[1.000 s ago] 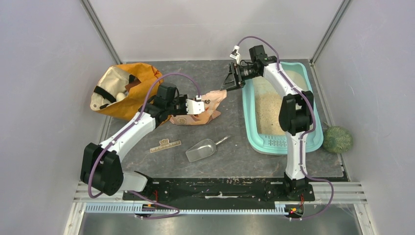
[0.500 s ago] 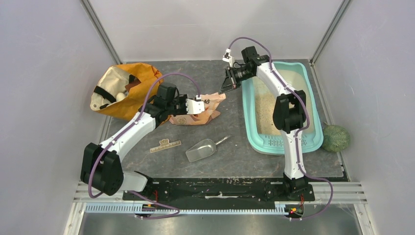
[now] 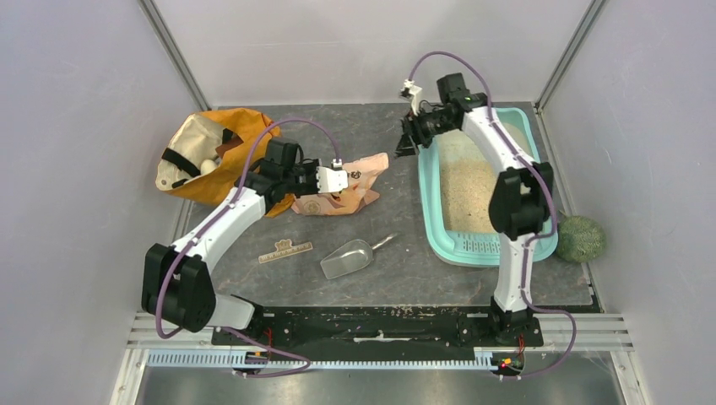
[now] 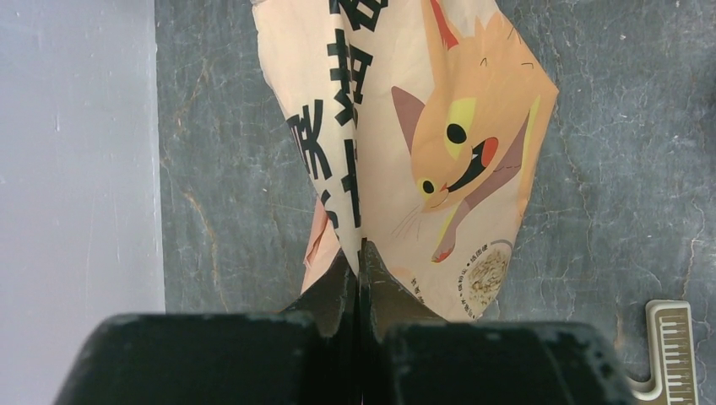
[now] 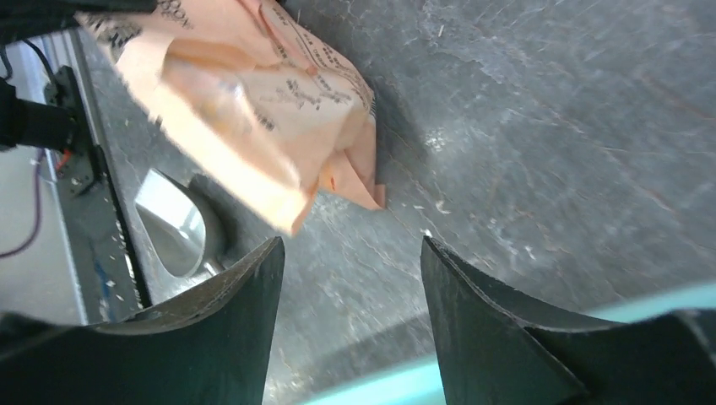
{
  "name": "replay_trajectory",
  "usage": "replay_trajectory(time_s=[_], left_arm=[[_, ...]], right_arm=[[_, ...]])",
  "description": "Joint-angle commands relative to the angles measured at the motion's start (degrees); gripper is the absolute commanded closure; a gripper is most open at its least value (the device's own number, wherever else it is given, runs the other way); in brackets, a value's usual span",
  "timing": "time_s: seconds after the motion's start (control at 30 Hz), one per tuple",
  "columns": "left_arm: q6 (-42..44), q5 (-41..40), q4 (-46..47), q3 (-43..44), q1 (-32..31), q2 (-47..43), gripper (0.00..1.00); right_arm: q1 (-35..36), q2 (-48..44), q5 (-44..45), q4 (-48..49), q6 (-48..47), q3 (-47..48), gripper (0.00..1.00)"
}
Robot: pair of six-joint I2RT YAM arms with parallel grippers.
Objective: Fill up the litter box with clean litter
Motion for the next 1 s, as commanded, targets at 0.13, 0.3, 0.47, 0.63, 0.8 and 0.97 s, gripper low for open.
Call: replay_trajectory(time_s=[0.13, 0.3, 0.47, 0.63, 0.8, 0.97], left_arm=[[3.0, 5.2, 0.6, 5.7, 0.6, 2.0, 0.98], [2.9, 5.6, 0.3, 6.5, 0.6, 2.3, 0.98], [3.1, 5.0, 0.0, 6.5, 0.6, 2.1, 0.98], [3.2, 4.8, -0.8, 6.8, 0.6, 2.1, 0.98], [3.4, 4.7, -1.5, 7.2, 0.6, 2.3, 0.98], [4.2, 4.7, -2.2, 7.4, 0.7, 2.5, 0.98]], right_arm=[[1.2, -17.5, -11.1, 36.6, -6.8, -23.6, 0.34], [5.2, -18.7, -14.0, 49.5, -7.3, -29.5, 0.37], [8.5, -18.6, -15.3, 56.1, -9.9, -32.9, 0.4], [10.2, -17.6, -14.9, 54.6, -15.1, -33.9, 0.43], [10.2, -18.6, -15.9, 56.9, -16.6, -36.5, 0.48], [10.5, -21.6, -18.2, 56.2, -21.7, -40.0, 0.5]])
